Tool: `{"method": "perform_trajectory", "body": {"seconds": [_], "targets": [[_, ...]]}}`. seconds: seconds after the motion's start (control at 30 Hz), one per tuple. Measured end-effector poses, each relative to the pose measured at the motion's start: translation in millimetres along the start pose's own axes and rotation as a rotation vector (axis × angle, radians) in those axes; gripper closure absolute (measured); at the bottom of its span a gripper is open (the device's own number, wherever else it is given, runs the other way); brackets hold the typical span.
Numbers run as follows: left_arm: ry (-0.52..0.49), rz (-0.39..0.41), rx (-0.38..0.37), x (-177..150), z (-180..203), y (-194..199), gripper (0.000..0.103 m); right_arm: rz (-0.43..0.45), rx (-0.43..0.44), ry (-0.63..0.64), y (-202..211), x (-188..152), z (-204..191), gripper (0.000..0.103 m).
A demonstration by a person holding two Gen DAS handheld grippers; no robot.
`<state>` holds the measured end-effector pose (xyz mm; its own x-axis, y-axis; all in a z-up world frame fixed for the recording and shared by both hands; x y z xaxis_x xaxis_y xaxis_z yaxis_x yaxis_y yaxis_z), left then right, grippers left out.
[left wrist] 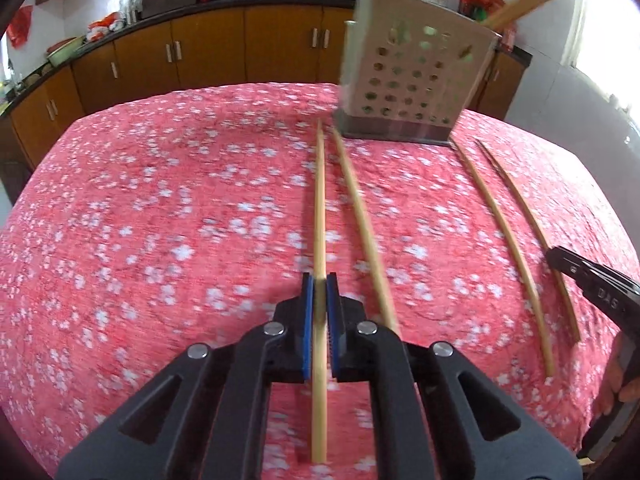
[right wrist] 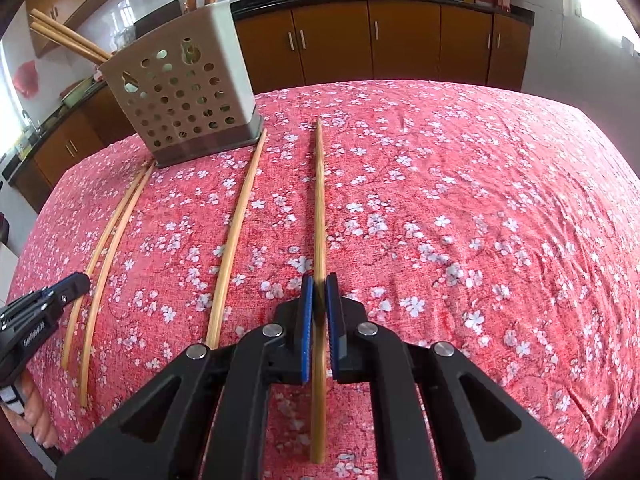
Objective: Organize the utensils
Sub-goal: 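Close the left tool on a chopstick while the right tool grasps another, then hold the left tool's chopstick on the cloth while the right tool holds its own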
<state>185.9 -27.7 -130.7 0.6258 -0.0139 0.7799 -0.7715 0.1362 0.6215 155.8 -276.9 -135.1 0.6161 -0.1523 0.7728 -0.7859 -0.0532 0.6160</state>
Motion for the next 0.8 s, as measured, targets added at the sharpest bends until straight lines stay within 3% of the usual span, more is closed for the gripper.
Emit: {"method": "perform_trajectory", "body": {"seconds": [0.17,0.33,0.8], "targets": [[0.041,0.003,0.082,6,-40,-4,0.095,0.006,-0.004,0.022,-3,2,-1,0.095],[0.072,0.004,0.13,12,-76,-5,0.095,0.023,-0.068,0.005,-10,13,18,0.095],[0.113,0.028,0.095,12,-92,1,0.093,0.038,-0.107,0.035,-10,12,26,0.094]]}}
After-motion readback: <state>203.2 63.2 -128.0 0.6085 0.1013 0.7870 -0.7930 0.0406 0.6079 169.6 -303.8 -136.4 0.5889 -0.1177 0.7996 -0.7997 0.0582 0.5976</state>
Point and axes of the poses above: each gripper's, at about its wrist camera, not at the fingertips, and y roughly against the way its jaws point, z to its right, x to its top, the point moved 4 cm from there along -y, roughly the way its jaws point, and after that the axes turned 13 degrees about z, right-handed, at the moved point
